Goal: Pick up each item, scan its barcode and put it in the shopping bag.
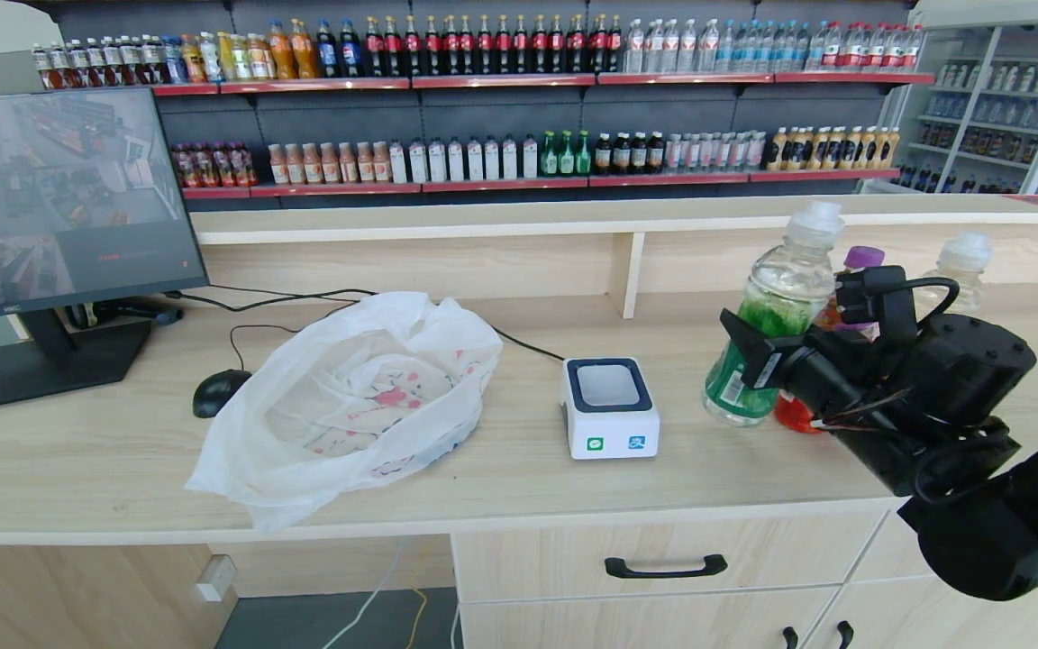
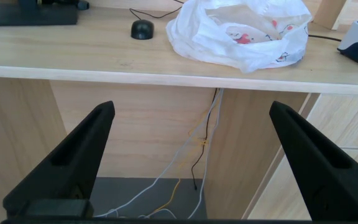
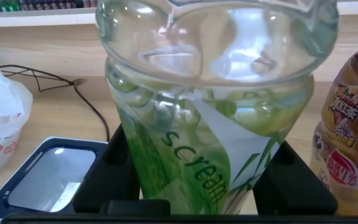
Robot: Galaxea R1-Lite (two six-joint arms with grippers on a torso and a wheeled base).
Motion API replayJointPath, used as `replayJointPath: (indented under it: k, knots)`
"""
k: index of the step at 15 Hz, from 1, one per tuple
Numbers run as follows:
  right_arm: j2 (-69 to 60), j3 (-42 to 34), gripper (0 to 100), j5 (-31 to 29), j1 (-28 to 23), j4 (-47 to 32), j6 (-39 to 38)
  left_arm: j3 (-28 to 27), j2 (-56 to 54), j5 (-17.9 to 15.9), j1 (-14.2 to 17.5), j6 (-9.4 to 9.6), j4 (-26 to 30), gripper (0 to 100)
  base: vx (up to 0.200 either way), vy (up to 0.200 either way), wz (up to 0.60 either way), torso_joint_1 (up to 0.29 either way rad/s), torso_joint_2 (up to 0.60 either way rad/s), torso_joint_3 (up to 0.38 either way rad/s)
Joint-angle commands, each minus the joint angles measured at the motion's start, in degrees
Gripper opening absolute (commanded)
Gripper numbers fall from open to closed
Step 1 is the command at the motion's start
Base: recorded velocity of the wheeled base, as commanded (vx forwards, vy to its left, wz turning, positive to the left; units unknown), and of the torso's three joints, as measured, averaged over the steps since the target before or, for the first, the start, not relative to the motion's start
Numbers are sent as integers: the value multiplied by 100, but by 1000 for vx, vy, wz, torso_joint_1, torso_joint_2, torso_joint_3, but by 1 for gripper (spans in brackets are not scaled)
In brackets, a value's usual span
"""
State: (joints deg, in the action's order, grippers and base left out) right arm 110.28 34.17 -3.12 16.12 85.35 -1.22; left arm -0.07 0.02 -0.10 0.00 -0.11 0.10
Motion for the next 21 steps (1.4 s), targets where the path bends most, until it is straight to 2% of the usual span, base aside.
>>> replayJointPath:
  k: [1,13,17,21]
  knots:
    - [-384,-271,0,4,85,0,8,-1,-2,1,0,2,-1,100,0,0,0,0,0,0]
    - [-1694,-1624,0,101,225,8,-19,-1,-2,1,0,2,-1,100,0,0,0,0,0,0]
    - [-1738,-1677,0,215,507,17,-195,-1,-2,1,0,2,-1,100,0,0,0,0,0,0]
    - [-1729,-1712,0,646,797,70,-326,7,-2,1,0,-7,-1,100,0,0,0,0,0,0]
